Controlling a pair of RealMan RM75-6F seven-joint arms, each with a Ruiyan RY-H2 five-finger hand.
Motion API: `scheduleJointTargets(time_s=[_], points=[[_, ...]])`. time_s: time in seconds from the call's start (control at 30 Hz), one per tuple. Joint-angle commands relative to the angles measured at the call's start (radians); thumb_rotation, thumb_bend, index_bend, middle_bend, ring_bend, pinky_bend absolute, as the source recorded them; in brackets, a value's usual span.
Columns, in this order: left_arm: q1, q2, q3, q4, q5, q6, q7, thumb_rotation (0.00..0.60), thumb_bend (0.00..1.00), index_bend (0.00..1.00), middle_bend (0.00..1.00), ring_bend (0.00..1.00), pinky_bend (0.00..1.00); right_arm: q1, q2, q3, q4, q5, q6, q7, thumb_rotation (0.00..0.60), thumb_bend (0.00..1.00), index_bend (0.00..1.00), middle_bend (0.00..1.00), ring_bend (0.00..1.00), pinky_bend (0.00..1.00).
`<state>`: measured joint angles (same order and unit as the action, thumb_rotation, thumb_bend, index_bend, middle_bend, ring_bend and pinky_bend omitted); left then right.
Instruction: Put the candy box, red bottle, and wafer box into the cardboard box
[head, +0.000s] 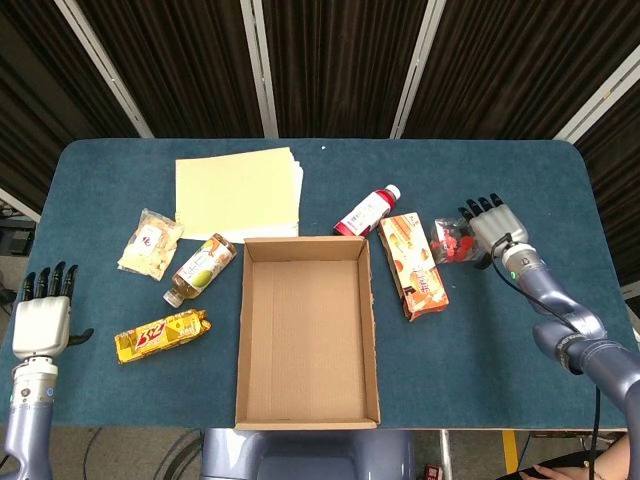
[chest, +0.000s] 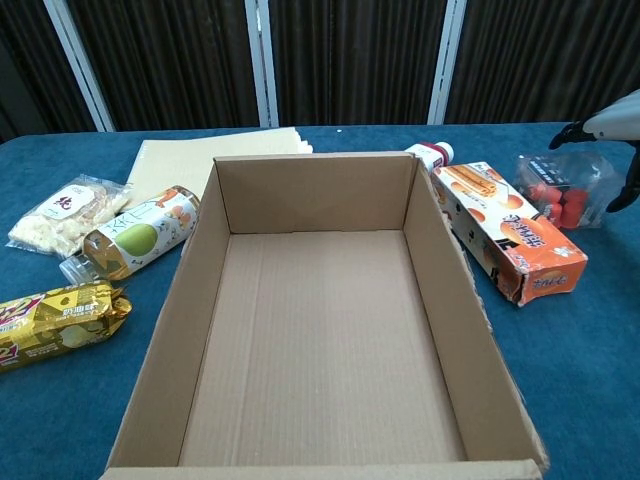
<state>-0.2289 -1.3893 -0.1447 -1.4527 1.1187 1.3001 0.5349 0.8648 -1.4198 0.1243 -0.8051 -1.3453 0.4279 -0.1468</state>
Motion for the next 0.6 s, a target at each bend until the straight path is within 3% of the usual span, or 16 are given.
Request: scheduleJointTargets(time_s=[0.03, 0.1, 0.13, 0.23, 0.3, 0.47, 0.6], points=[[-0.005, -0.006, -0.003, 0.009, -0.015, -0.010, 0.008, 0.536, 0.00, 0.00, 0.00, 0.00, 0.00, 0.019, -0.030, -0.011, 0.046, -0.011, -0.024, 0.023, 0.600, 0.13, 0.02, 0.00, 0.00, 0.00], [-0.012, -0.012, -0.004, 0.017, -0.030, -0.022, 0.019, 0.535, 0.00, 0.00, 0.00, 0.00, 0.00, 0.028, -0.064, -0.016, 0.097, -0.016, -0.034, 0.044, 0.600, 0.17, 0.16, 0.03, 0.04, 0.11], [-0.014, -0.014, -0.004, 0.019, -0.037, -0.027, 0.022, 0.534, 0.00, 0.00, 0.00, 0.00, 0.00, 0.030, -0.081, -0.020, 0.123, -0.024, -0.030, 0.058, 0.600, 0.19, 0.29, 0.09, 0.11, 0.22], [-0.020, -0.014, -0.004, 0.018, -0.050, -0.035, 0.028, 0.533, 0.00, 0.00, 0.00, 0.00, 0.00, 0.027, -0.119, -0.039, 0.179, -0.059, 0.003, 0.106, 0.600, 0.23, 0.58, 0.34, 0.39, 0.53], [-0.021, -0.012, -0.004, 0.016, -0.055, -0.036, 0.028, 0.535, 0.00, 0.00, 0.00, 0.00, 0.00, 0.025, -0.131, -0.055, 0.204, -0.087, 0.031, 0.135, 0.600, 0.26, 0.70, 0.47, 0.54, 0.67], [-0.015, 0.004, 0.004, -0.007, -0.046, -0.023, 0.016, 0.535, 0.00, 0.00, 0.00, 0.00, 0.00, 0.023, -0.117, -0.075, 0.207, -0.130, 0.105, 0.167, 0.600, 0.30, 0.78, 0.55, 0.64, 0.77], [-0.001, 0.039, 0.014, -0.050, 0.008, 0.011, -0.040, 0.535, 0.00, 0.00, 0.00, 0.00, 0.00, 0.012, -0.043, -0.067, 0.104, -0.130, 0.164, 0.128, 0.600, 0.31, 0.78, 0.55, 0.65, 0.77]])
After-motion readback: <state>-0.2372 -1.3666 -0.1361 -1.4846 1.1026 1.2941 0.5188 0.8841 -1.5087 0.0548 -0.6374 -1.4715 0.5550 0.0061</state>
